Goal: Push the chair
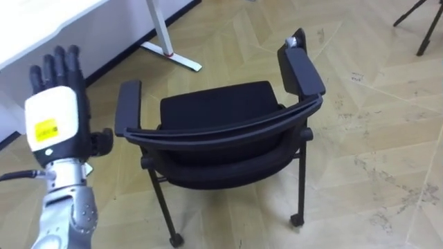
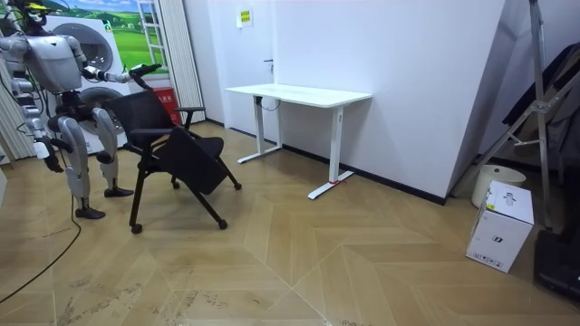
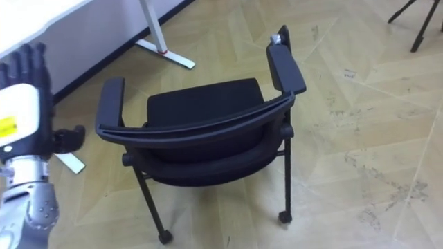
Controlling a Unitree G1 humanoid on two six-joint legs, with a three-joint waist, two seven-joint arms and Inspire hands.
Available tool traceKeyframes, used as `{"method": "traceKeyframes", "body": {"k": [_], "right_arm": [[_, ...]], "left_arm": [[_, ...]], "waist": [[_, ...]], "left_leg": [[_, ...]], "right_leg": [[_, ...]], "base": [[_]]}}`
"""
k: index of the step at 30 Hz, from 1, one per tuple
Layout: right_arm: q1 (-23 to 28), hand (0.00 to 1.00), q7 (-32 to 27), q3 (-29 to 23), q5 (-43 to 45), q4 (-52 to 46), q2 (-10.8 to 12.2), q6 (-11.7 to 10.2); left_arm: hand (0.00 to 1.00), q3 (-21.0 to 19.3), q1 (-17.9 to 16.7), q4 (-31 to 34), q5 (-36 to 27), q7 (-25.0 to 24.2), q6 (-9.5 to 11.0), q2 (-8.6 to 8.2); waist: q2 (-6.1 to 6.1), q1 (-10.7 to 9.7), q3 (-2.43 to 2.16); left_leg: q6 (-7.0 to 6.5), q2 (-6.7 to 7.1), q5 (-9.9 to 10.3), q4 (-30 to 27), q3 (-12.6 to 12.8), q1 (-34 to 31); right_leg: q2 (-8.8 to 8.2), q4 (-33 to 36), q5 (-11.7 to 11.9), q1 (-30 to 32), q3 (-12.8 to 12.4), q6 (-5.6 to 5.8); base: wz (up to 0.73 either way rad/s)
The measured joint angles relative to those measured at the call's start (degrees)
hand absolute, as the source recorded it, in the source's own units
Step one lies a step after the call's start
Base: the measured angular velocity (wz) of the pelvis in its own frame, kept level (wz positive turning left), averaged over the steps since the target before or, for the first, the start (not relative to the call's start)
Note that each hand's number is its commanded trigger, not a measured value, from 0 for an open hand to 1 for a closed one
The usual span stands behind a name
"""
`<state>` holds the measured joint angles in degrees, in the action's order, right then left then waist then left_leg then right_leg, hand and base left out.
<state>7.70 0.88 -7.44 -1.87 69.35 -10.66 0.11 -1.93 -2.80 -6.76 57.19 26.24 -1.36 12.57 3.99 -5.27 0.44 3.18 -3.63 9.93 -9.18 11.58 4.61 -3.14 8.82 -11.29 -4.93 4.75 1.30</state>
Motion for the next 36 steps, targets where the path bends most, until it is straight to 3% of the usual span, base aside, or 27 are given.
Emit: {"method": "traceKeyframes", "body": {"k": [8,19,22,29,33,36], "right_arm": [[-0.6,0.0,-0.2,1.3,1.6,0.0,0.0,-0.1],[-2.0,0.0,-1.5,1.8,2.6,1.8,-0.2,-1.3],[-2.2,0.0,-1.5,1.9,2.6,2.5,-0.5,-1.4],[-2.8,0.0,-1.3,3.8,2.7,4.3,-0.9,-1.3],[-2.8,0.0,-1.2,3.8,4.3,4.6,-1.0,-1.2],[-2.8,0.0,-0.4,3.8,5.1,4.5,-1.6,-1.1]], "left_arm": [[0.0,2.8,0.0,0.1,6.6,-2.2,0.0,0.61],[0.0,7.2,0.0,0.1,8.8,-4.2,-1.2,4.0],[0.0,8.7,0.0,0.1,8.8,-5.6,-1.2,4.03],[0.0,13.7,0.0,0.0,8.7,-11.3,-0.9,4.24],[0.0,14.7,0.0,0.0,8.6,-14.9,-1.2,4.69],[0.0,16.0,0.0,0.2,8.6,-20.2,-1.4,5.28]], "waist": [[-1.1,-0.4,-0.33],[-0.05,-0.8,-0.76],[0.28,-0.9,-0.62],[-0.17,-2.1,0.3],[-0.1,-2.7,0.25],[0.48,-2.7,-0.16]], "left_leg": [[0.0,0.0,0.0,0.0,0.0,0.0],[0.0,0.0,0.0,0.0,0.4,0.0],[0.0,0.0,0.0,0.0,0.4,0.1],[0.0,0.0,0.0,0.0,0.4,0.0],[0.0,0.02,0.0,0.0,0.8,0.1],[0.0,0.02,0.0,0.0,0.9,0.0]], "right_leg": [[0.0,-0.1,0.0,0.0,-0.1,-0.03],[0.0,0.0,0.1,-0.1,-0.1,-0.04],[0.0,0.1,0.1,-0.1,0.0,-0.04],[0.0,0.3,0.1,0.1,-0.1,0.02],[0.0,0.1,0.2,0.2,-0.6,0.06],[0.0,0.2,0.2,0.6,-0.9,0.06]], "base": [[0.0],[0.0],[0.0],[0.0],[-0.06],[-0.08]]}}
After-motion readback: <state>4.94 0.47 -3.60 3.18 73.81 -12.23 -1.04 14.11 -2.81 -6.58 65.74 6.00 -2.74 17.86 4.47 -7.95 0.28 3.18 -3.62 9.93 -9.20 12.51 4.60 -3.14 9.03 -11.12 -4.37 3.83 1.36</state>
